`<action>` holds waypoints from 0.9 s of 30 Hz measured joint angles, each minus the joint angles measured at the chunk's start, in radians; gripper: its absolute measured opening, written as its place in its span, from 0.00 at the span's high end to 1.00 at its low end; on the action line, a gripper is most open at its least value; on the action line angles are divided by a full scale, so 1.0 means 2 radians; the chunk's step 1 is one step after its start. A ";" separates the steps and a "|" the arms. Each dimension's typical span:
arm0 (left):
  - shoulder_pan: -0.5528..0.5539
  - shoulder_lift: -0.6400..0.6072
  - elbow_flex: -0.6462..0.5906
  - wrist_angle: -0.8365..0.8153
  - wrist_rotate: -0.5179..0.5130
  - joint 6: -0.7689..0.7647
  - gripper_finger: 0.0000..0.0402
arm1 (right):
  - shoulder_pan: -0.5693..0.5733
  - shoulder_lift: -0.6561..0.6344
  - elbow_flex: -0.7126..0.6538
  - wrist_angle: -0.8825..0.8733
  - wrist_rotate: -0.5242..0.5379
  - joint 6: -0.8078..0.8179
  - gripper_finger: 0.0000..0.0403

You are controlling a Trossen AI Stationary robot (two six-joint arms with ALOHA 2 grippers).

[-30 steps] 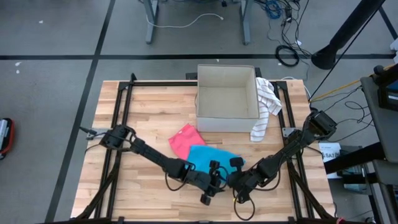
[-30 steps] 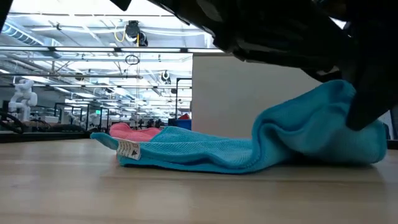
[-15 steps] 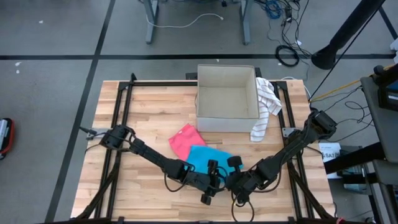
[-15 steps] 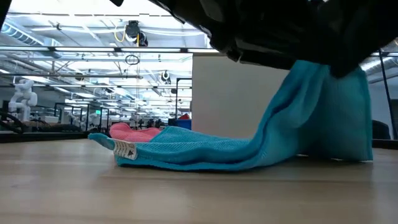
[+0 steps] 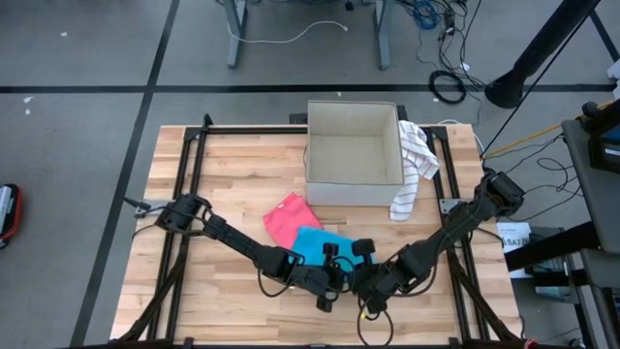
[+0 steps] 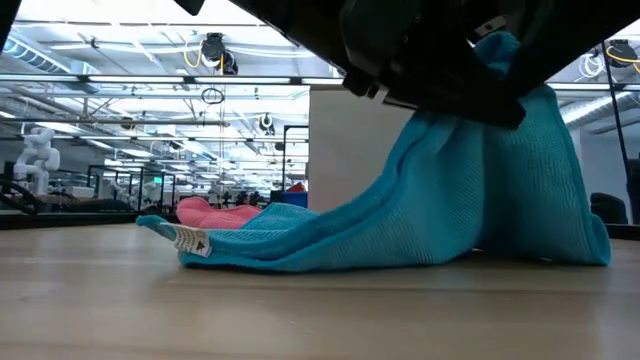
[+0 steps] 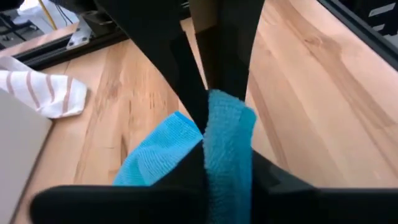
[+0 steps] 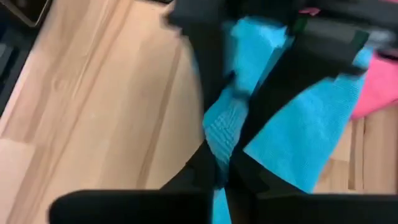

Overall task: Fold towel
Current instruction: Fold the blue microfiber towel

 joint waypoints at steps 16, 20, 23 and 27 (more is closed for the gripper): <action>0.010 0.000 0.000 -0.016 -0.001 0.009 0.99 | 0.072 0.002 -0.077 -0.065 0.067 0.121 0.46; 0.010 0.000 0.000 -0.017 -0.001 0.009 0.99 | 0.079 0.003 -0.126 -0.041 0.101 0.143 0.48; 0.011 0.000 0.000 -0.017 -0.001 0.009 0.99 | 0.080 0.003 -0.154 -0.019 0.117 0.147 0.50; 0.011 0.000 0.000 -0.017 -0.001 0.008 0.99 | 0.075 0.003 -0.186 0.053 0.106 0.120 0.51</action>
